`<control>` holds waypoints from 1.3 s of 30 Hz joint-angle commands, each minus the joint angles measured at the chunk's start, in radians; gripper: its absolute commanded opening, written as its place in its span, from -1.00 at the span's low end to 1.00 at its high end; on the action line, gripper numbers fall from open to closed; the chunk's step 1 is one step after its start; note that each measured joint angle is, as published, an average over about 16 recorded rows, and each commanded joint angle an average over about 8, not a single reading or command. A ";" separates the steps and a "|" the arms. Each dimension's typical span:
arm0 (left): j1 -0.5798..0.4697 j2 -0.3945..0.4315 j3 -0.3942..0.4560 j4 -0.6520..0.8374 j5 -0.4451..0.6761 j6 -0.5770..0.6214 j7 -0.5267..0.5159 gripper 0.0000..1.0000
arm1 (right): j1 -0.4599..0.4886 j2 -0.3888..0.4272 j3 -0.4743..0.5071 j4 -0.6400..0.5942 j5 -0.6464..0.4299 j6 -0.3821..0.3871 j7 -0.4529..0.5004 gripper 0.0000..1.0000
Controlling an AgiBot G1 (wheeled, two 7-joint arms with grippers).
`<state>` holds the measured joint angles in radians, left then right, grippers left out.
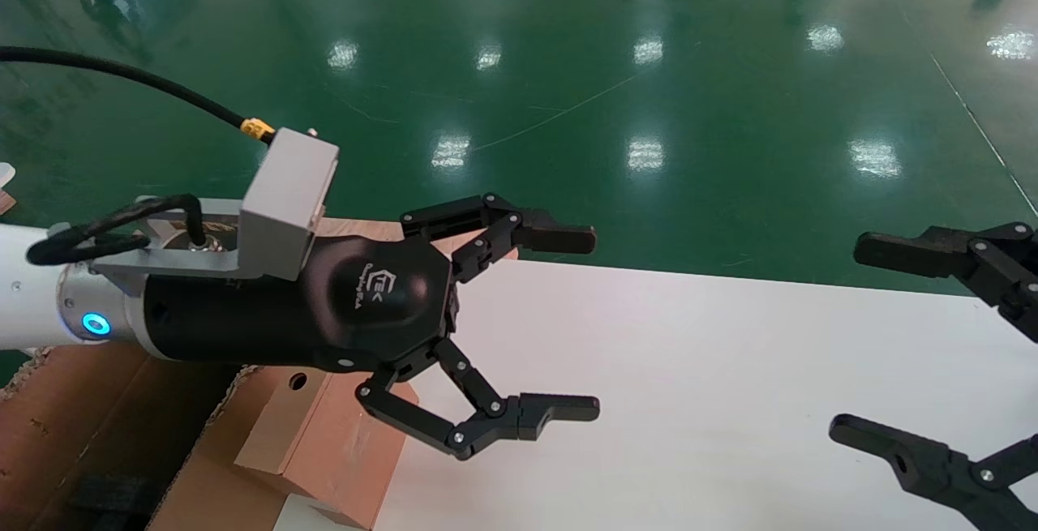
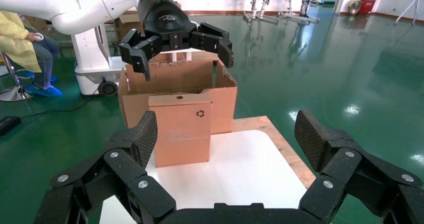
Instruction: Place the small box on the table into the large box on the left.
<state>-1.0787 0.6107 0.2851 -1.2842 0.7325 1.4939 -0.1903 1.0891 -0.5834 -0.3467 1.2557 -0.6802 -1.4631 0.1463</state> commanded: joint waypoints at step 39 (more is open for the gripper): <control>-0.376 -0.215 0.206 -0.073 0.595 0.066 -0.458 1.00 | 0.000 0.000 0.000 0.000 0.000 0.000 0.000 -1.00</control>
<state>-1.4449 0.3960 0.4897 -1.3572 1.3097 1.5449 -0.6256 1.0891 -0.5834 -0.3468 1.2555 -0.6801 -1.4631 0.1462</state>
